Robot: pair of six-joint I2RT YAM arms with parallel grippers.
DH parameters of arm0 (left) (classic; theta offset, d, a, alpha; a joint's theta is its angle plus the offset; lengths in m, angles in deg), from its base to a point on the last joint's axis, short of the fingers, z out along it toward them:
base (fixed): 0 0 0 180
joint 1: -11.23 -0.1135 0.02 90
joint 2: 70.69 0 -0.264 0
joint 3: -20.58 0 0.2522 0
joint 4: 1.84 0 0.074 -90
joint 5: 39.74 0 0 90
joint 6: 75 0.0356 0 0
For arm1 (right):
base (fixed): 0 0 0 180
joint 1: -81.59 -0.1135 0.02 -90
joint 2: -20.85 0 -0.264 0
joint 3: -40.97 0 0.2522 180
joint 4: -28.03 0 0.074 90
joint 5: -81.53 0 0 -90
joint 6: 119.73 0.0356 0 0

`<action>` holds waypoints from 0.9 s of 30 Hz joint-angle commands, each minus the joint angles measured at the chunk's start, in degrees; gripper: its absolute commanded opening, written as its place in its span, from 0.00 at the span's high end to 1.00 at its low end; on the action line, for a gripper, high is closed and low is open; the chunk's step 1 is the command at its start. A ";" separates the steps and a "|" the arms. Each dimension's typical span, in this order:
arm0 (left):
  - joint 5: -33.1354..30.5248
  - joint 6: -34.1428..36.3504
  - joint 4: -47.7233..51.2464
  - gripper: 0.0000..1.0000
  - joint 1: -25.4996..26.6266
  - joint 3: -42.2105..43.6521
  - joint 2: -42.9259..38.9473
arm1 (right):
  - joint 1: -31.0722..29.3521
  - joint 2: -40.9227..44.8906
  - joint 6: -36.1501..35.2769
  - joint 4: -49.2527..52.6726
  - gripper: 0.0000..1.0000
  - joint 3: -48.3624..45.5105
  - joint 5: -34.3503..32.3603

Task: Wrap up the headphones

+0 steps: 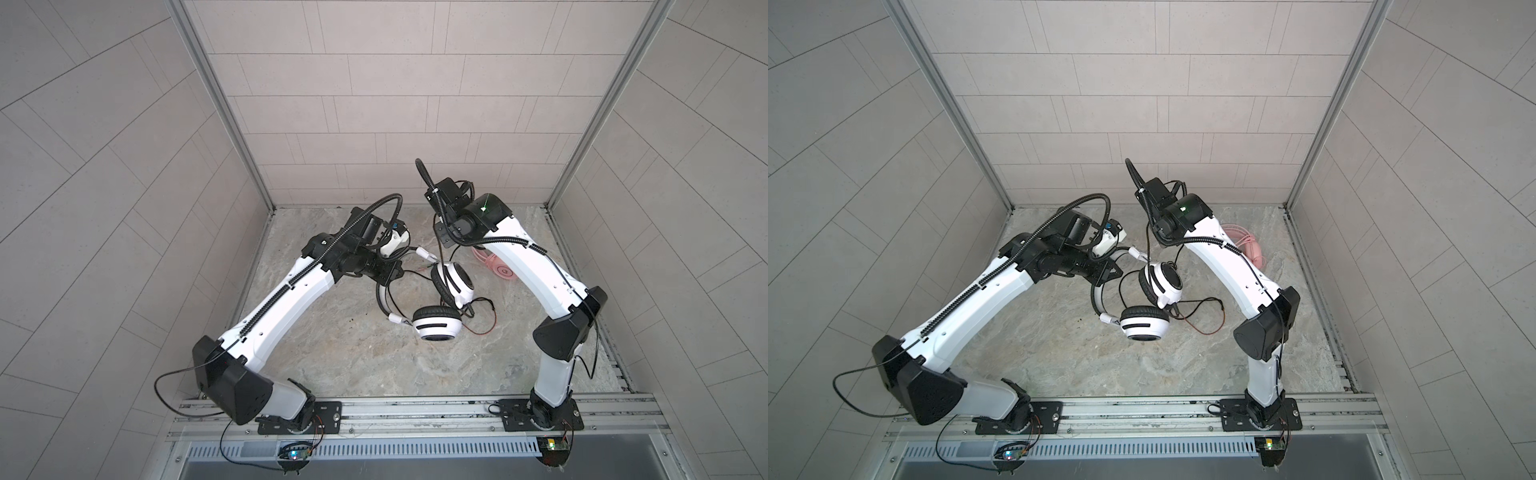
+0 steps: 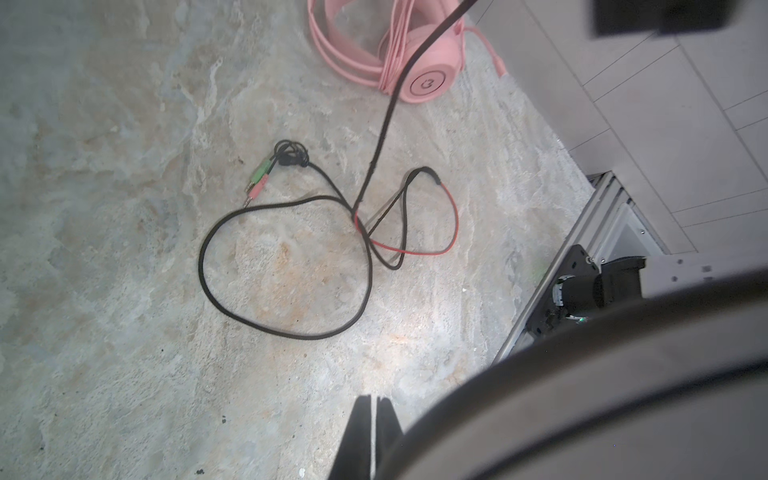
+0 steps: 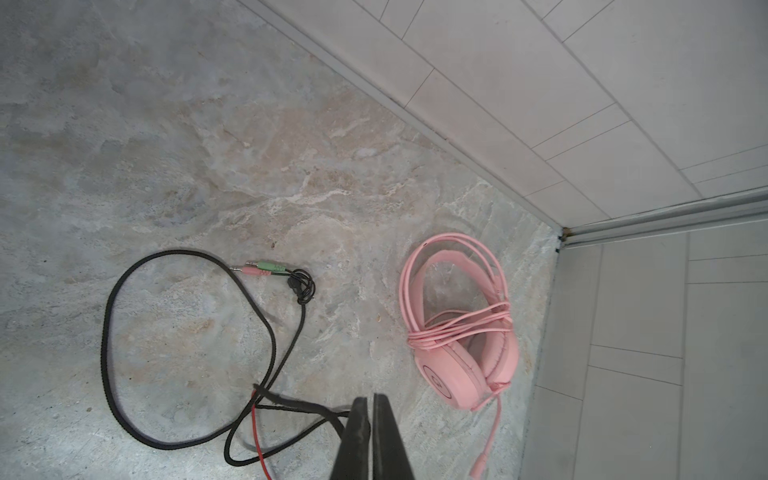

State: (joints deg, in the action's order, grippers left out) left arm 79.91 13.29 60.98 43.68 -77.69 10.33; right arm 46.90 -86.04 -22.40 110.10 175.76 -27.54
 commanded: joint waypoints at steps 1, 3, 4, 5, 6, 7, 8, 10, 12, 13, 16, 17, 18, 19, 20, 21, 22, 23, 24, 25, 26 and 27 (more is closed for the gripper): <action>6.39 -0.56 -4.76 1.00 0.16 0.39 -2.42 | 1.91 0.85 -0.53 -4.68 1.00 -4.59 9.53; 7.47 -1.15 -5.84 1.00 -0.06 0.40 -2.62 | 2.55 2.73 -1.46 -8.50 1.00 -9.50 12.66; 8.18 -1.66 -6.51 1.00 -0.24 0.40 -2.83 | 3.05 3.94 -1.83 -11.16 1.00 -12.72 14.34; 9.09 -2.34 -7.46 1.00 -0.58 0.46 -2.96 | 3.67 4.90 -1.62 -13.74 1.00 -15.98 16.71; 9.72 -2.98 -8.44 1.00 -0.93 0.61 -3.34 | 4.44 5.97 -1.24 -16.25 1.00 -18.76 18.79; 10.39 -3.94 -9.94 1.00 -1.43 0.87 -3.64 | 5.36 7.00 -0.80 -18.70 1.00 -21.60 21.52; 10.81 -4.92 -11.41 1.00 -1.94 1.22 -4.06 | 6.34 8.04 0.31 -21.20 1.00 -25.01 23.46; 10.82 -6.14 -13.66 1.00 -2.60 1.84 -4.76 | 8.20 10.46 2.30 -28.07 1.00 -31.23 29.20; 10.75 -7.07 -15.50 1.00 -3.12 2.23 -4.99 | 9.41 12.50 3.05 -35.62 0.99 -37.57 36.11; 10.81 -7.65 -16.20 1.00 -3.42 2.24 -4.98 | 9.64 13.43 3.84 -40.21 0.98 -40.78 38.47; 12.32 -10.74 -19.10 1.00 -4.18 2.35 -4.46 | 9.88 14.59 7.27 -52.19 0.91 -47.30 43.37; 13.16 -12.07 -19.91 1.00 -4.44 2.37 -4.21 | 9.91 14.35 8.31 -55.01 0.89 -48.37 44.58; 14.34 -13.36 -20.86 1.00 -4.72 2.26 -3.89 | 9.94 13.61 9.38 -57.84 0.85 -49.07 45.94; 15.42 -14.26 -21.44 1.00 -4.89 1.87 -3.43 | 9.94 12.74 10.26 -60.55 0.80 -49.67 47.12; 15.82 -14.57 -21.34 1.00 -5.00 1.24 -3.19 | 9.94 12.03 11.22 -63.08 0.77 -50.17 47.70; 16.04 -14.50 -20.89 1.00 -5.02 0.53 -2.94 | 10.00 10.98 12.31 -66.46 0.73 -50.74 48.24; 16.01 -14.32 -20.32 1.00 -5.08 -0.21 -2.84 | 10.11 9.62 13.67 -69.41 0.69 -50.98 49.00; 16.01 -14.24 -19.70 1.00 -5.11 -0.99 -2.81 | 10.23 7.98 15.05 -72.09 0.65 -50.62 50.18; 15.97 -14.19 -19.17 1.00 -5.24 -1.66 -2.68 | 10.34 6.59 16.50 -74.83 0.63 -50.55 51.17; 15.97 -14.28 -18.48 1.00 -5.45 -2.49 -2.47 | 10.36 5.23 18.52 -78.90 0.60 -50.78 51.70; 16.06 -14.43 -17.90 1.00 -5.71 -3.24 -2.22 | 10.40 3.44 20.64 -82.53 0.59 -50.62 52.36; 16.18 -14.78 -17.59 1.00 -6.03 -3.86 -2.06 | 10.52 1.63 22.34 -85.41 0.57 -50.33 53.07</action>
State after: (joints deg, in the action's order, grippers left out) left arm 91.84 1.18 45.50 38.37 -77.49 9.32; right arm 57.04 -81.41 -6.75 38.67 125.36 21.70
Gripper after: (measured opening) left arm 0.073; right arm 0.423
